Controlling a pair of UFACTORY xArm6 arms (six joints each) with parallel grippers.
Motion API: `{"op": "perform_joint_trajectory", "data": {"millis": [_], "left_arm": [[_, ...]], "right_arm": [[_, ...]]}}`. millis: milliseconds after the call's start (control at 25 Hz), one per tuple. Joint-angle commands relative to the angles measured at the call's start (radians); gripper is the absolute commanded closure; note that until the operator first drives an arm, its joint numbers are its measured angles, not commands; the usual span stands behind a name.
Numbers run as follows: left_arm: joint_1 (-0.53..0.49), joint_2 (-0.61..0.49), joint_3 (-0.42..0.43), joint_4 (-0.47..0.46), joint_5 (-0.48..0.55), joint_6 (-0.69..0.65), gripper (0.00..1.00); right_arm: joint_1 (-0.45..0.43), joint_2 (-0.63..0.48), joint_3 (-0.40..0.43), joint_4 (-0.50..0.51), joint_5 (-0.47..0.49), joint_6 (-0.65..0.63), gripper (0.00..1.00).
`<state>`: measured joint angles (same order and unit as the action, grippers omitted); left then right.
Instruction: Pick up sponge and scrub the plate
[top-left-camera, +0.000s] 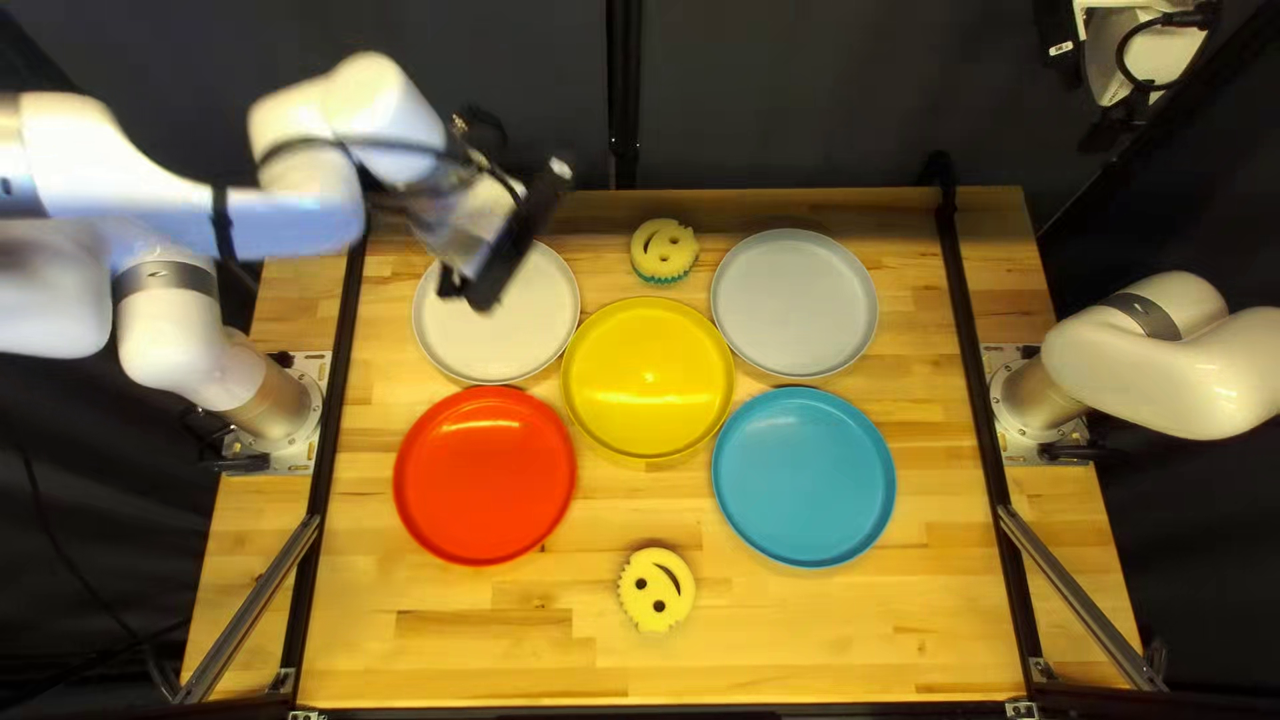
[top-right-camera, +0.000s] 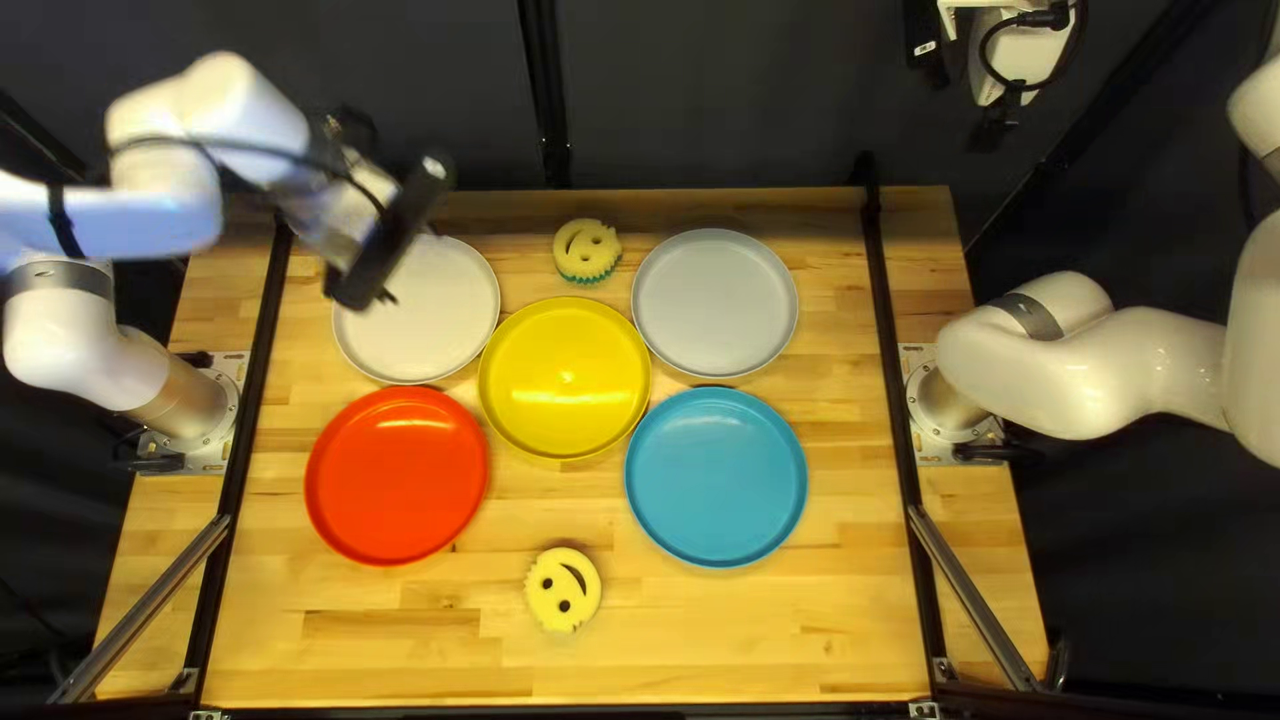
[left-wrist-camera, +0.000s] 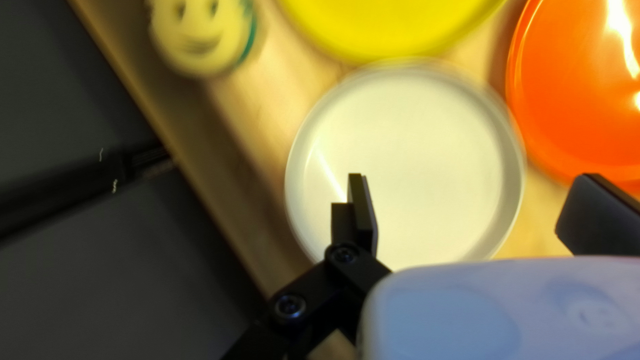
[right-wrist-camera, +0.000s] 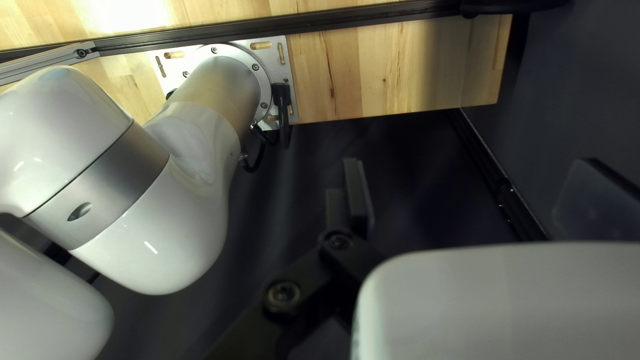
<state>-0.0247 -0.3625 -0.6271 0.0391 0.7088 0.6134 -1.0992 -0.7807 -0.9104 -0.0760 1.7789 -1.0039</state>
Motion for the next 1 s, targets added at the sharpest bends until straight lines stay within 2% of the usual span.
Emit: {"op": "perform_joint_trajectory", "data": {"millis": [40,400,480,640,800,1000], "left_arm": [[-0.119,0.128,-0.038,0.046,-0.123,-0.106,0.00],[-0.136,0.136,-0.051,0.037,-0.113,-0.101,0.00],[-0.172,0.135,-0.041,0.064,-0.140,-0.160,0.00],[-0.250,0.253,-0.089,0.085,-0.229,-0.207,0.00],[-0.298,0.384,-0.163,0.057,-0.296,-0.174,0.00],[-0.358,0.490,-0.221,0.036,-0.353,-0.142,0.00]], "right_arm": [[0.000,0.000,0.000,0.000,0.000,0.000,0.00],[0.000,0.000,0.000,0.000,0.000,0.000,0.00],[0.000,0.000,0.000,0.000,0.000,0.000,0.00],[0.000,0.000,0.000,0.000,0.000,0.000,0.00],[0.000,0.000,0.000,0.000,0.000,0.000,0.00],[0.000,0.000,0.000,0.000,0.000,0.000,0.00]]}}
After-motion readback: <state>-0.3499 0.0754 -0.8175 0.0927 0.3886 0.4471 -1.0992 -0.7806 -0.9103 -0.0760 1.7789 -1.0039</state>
